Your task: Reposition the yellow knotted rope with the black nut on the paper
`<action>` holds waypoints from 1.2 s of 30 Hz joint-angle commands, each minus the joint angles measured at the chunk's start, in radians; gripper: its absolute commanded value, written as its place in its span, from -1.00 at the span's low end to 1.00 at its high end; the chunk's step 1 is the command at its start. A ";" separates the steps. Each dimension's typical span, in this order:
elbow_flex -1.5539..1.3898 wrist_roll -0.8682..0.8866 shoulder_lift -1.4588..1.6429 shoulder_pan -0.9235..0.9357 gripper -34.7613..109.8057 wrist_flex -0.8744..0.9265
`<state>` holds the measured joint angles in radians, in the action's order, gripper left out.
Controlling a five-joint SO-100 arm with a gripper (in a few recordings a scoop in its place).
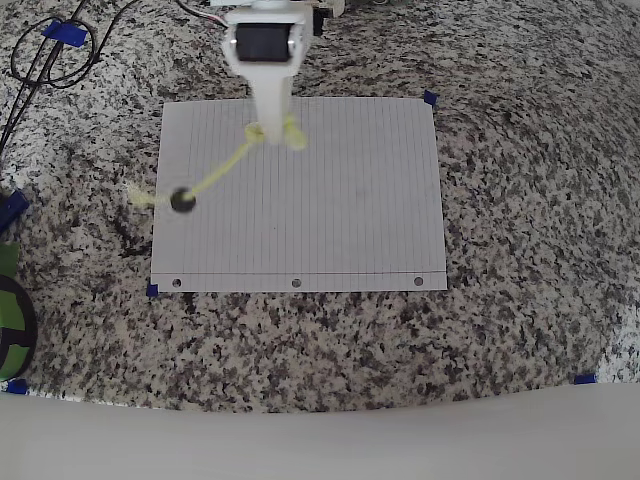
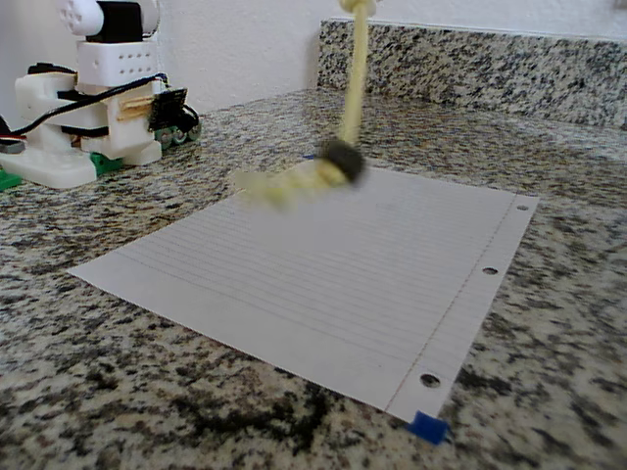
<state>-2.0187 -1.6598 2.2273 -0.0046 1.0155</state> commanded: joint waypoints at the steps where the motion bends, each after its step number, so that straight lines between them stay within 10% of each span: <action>1: -0.005 -0.003 0.058 -0.121 -0.52 0.028; 36: -0.130 0.049 0.232 0.313 -0.52 -0.069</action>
<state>-2.1537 -1.6230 2.4314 0.2761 0.9649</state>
